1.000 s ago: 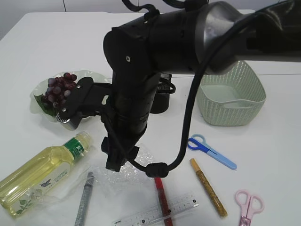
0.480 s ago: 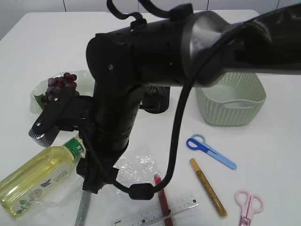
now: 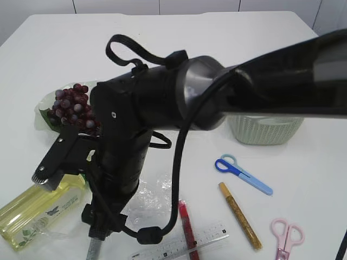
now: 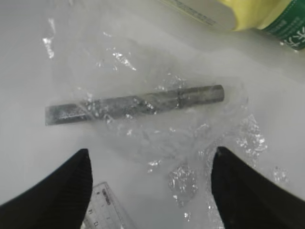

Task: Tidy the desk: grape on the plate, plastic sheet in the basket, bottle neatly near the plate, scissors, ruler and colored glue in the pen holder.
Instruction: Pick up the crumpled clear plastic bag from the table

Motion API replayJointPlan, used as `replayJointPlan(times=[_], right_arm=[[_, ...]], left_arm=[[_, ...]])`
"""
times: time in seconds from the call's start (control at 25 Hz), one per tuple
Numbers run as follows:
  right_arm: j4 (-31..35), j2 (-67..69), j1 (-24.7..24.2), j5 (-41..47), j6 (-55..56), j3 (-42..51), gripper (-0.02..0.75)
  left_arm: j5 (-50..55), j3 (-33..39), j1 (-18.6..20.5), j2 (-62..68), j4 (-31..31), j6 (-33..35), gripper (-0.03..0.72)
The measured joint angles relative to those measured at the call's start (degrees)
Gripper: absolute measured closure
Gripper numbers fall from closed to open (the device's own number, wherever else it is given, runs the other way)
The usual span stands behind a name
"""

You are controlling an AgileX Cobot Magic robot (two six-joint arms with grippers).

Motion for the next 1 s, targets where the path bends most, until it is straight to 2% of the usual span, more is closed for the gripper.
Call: replayJointPlan(times=[0.32, 0.4, 0.6, 0.72, 0.84, 1.0], right_arm=[[-0.7, 2.5, 0.0, -4.6, 0.2, -0.1, 0.174], [-0.7, 3.7, 0.0, -4.7, 0.4, -0.1, 0.236], [-0.9, 4.6, 0.0, -4.7, 1.3, -0.1, 0.537], [-0.9, 4.6, 0.0, -4.7, 1.3, -0.1, 0.659], [-1.0, 4.6, 0.0, -4.7, 1.4, -0.1, 0.738], [-1.0, 4.6, 0.0, -4.7, 1.4, -0.1, 0.753]], left_arm=[[-0.1, 0.0, 0.0, 0.0, 0.1, 0.0, 0.326], [-0.2, 0.0, 0.0, 0.0, 0.2, 0.0, 0.326], [-0.2, 0.0, 0.0, 0.0, 0.3, 0.0, 0.326], [-0.3, 0.0, 0.0, 0.0, 0.4, 0.0, 0.326], [-0.3, 0.0, 0.0, 0.0, 0.5, 0.0, 0.327], [-0.3, 0.0, 0.0, 0.0, 0.5, 0.1, 0.326]])
